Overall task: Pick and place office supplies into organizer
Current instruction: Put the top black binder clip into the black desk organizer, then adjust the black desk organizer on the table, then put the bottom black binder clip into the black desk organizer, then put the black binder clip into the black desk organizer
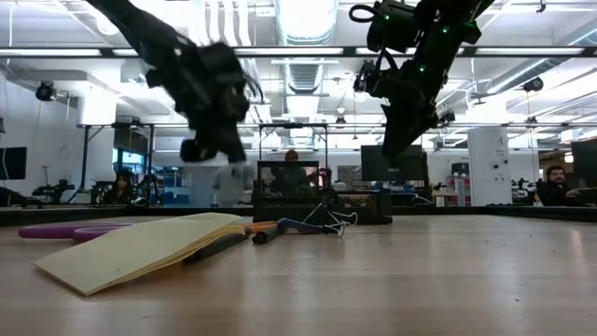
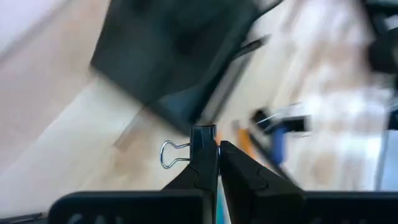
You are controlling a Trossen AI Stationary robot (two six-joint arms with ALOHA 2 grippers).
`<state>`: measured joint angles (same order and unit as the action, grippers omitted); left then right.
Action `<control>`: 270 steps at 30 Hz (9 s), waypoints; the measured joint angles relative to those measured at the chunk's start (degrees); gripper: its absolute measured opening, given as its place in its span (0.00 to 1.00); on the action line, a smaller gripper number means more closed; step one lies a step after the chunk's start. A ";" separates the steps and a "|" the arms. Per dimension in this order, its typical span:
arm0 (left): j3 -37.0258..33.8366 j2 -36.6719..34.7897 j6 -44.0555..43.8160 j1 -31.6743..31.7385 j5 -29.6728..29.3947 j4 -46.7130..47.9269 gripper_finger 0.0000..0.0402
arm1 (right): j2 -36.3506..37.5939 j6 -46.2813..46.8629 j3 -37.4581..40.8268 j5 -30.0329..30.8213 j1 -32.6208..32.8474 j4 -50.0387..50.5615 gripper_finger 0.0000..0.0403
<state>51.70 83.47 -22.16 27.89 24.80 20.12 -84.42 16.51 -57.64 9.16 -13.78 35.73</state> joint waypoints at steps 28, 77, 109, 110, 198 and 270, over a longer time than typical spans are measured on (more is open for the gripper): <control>1.88 8.64 6.48 -6.85 -15.74 -10.13 0.00 | 0.00 2.14 0.02 -0.08 0.00 -1.22 0.35; 7.61 11.06 3.07 6.27 -8.61 -13.11 0.13 | -0.09 4.50 0.02 -0.25 0.81 -4.61 0.32; -1.75 -22.70 11.99 2.43 -16.40 -2.67 0.13 | -14.42 -18.51 -0.83 -4.47 19.51 -10.91 0.37; -2.34 -23.25 11.99 2.43 -16.39 -2.69 0.13 | -15.23 -17.48 -1.45 -4.50 19.41 -11.12 0.37; -3.28 -23.20 16.82 2.48 -15.16 -3.21 0.13 | -26.64 23.77 -21.86 1.08 5.22 -12.04 0.03; -3.32 -23.16 16.80 2.48 -15.15 -3.12 0.13 | -30.84 -57.05 -19.70 0.82 16.74 -8.17 0.16</control>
<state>48.38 60.31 -5.37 30.37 9.65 17.00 -115.26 -40.54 -77.34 9.98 2.96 27.55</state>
